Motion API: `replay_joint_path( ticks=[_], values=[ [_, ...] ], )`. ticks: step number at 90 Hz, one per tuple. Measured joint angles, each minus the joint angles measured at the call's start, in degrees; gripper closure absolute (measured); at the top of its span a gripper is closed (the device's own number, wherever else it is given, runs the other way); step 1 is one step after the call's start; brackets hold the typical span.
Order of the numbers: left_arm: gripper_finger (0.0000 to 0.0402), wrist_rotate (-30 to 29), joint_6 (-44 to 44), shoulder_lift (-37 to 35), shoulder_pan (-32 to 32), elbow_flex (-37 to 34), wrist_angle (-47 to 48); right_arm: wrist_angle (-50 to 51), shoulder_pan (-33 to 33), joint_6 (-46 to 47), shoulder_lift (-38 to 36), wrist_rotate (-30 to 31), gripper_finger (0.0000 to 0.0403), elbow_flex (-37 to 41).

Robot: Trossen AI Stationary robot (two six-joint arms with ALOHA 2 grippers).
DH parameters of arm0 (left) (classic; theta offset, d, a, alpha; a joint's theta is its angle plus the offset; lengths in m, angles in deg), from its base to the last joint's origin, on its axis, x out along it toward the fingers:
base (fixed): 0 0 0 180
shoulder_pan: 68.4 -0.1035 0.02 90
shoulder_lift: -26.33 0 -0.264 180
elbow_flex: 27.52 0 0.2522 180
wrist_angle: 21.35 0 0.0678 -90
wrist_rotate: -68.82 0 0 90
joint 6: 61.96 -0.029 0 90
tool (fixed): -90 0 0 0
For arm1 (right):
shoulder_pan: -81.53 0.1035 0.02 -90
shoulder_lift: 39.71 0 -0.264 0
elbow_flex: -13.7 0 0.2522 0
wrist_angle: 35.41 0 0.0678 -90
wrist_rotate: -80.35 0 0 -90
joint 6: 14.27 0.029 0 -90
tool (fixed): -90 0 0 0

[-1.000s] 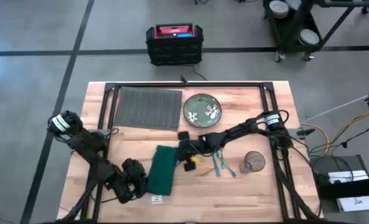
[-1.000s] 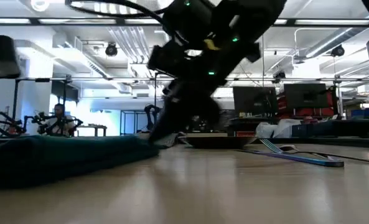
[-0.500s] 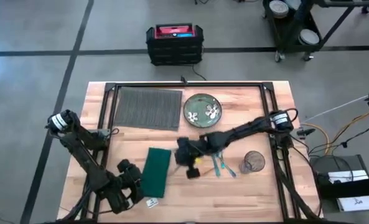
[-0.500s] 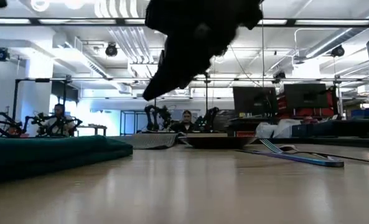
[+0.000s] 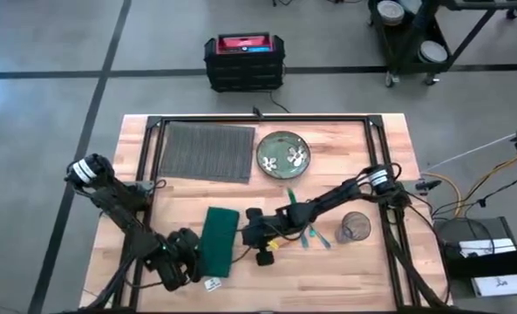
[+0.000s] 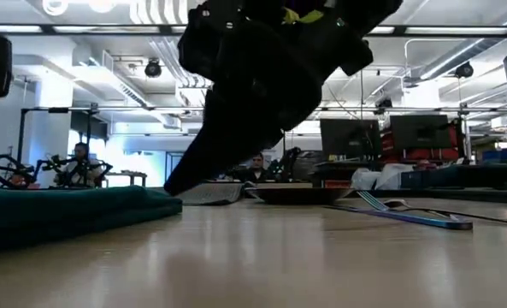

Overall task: Set table place
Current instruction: Fold the green napkin

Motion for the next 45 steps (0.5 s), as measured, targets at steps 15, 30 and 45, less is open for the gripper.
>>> replay_joint_path(
  ticks=[15,30,45],
  values=[
    [0.0244,-0.03,0.6,-1.17,-0.28,-0.01,-0.22,0.02,0.01,0.14,0.68,0.04,0.0401,-0.01],
    [0.0246,-0.5,0.25,-3.89,-0.57,0.94,-0.01,-0.54,0.14,0.0,0.88,0.05,0.0401,0.02],
    [0.0261,-1.66,0.23,-4.17,-0.66,1.25,-0.13,-1.81,0.14,-0.04,0.88,0.05,0.0401,0.02]
  ],
)
